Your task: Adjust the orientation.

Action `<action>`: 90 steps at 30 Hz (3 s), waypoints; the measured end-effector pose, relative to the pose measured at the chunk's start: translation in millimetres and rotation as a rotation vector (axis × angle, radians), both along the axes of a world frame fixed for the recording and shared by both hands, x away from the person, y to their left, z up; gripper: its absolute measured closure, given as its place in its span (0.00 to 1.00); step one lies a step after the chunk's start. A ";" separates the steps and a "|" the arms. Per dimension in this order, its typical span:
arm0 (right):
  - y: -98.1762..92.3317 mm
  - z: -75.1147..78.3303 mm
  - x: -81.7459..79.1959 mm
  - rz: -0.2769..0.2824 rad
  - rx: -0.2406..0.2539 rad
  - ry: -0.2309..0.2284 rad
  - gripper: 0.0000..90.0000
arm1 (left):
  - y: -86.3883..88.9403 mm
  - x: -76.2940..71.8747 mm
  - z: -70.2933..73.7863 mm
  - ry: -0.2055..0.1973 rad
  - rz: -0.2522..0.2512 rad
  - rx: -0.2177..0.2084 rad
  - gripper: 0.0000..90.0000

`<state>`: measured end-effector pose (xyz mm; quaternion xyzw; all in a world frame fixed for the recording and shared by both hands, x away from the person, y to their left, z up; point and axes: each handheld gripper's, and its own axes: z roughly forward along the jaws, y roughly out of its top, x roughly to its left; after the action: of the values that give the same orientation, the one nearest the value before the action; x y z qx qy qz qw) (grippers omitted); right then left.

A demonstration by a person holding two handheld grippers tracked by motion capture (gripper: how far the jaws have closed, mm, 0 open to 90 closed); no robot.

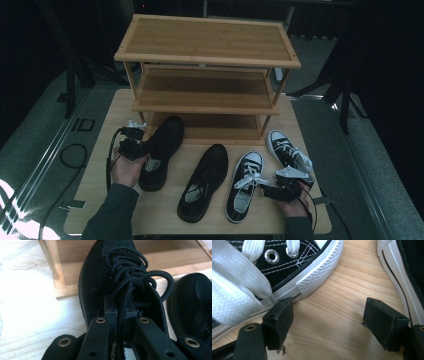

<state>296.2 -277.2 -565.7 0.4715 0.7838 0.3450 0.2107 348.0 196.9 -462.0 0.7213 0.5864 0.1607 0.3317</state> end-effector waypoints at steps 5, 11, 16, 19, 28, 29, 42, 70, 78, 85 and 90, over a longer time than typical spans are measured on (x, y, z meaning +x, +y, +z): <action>0.0 0.0 0.0 0.000 0.000 0.000 0.27 | -0.7 15.8 -5.7 0.000 0.045 -0.008 0.96; -0.1 0.0 0.0 0.000 -0.001 0.000 0.27 | -4.3 28.5 -8.0 -0.007 0.078 0.017 0.96; 0.0 0.0 0.0 0.000 -0.001 0.000 0.27 | -6.1 39.4 -10.0 -0.014 0.109 0.016 0.96; 0.0 0.0 0.0 0.000 0.000 0.000 0.27 | -8.2 44.5 -11.1 -0.026 0.135 0.020 0.96; 0.0 0.0 0.0 0.000 0.000 0.000 0.27 | -9.3 54.1 -17.0 -0.048 0.150 0.021 0.95; 0.0 0.0 0.0 0.000 0.000 0.000 0.27 | -9.3 54.1 -17.0 -0.048 0.150 0.021 0.95; 0.0 0.0 0.0 0.000 0.000 0.000 0.27 | -0.1 48.3 -20.3 -0.043 0.039 0.036 0.69; -0.1 0.0 0.0 0.001 -0.001 0.000 0.27 | 35.5 -27.7 1.1 -0.123 -0.096 0.000 0.69; 0.1 0.1 -0.1 -0.001 0.000 0.002 0.27 | 42.7 -41.9 -14.5 -0.092 -0.101 0.010 0.71; 0.0 0.1 -0.1 0.000 0.000 0.001 0.27 | 36.7 -50.1 -29.4 -0.058 -0.138 0.017 0.73; 0.0 0.1 -0.1 0.000 0.000 0.001 0.27 | 29.8 -52.0 -39.1 -0.043 -0.151 0.024 0.76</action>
<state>296.1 -277.2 -565.6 0.4719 0.7839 0.3444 0.2103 296.1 226.7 -501.1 0.7639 0.5210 0.1576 0.3466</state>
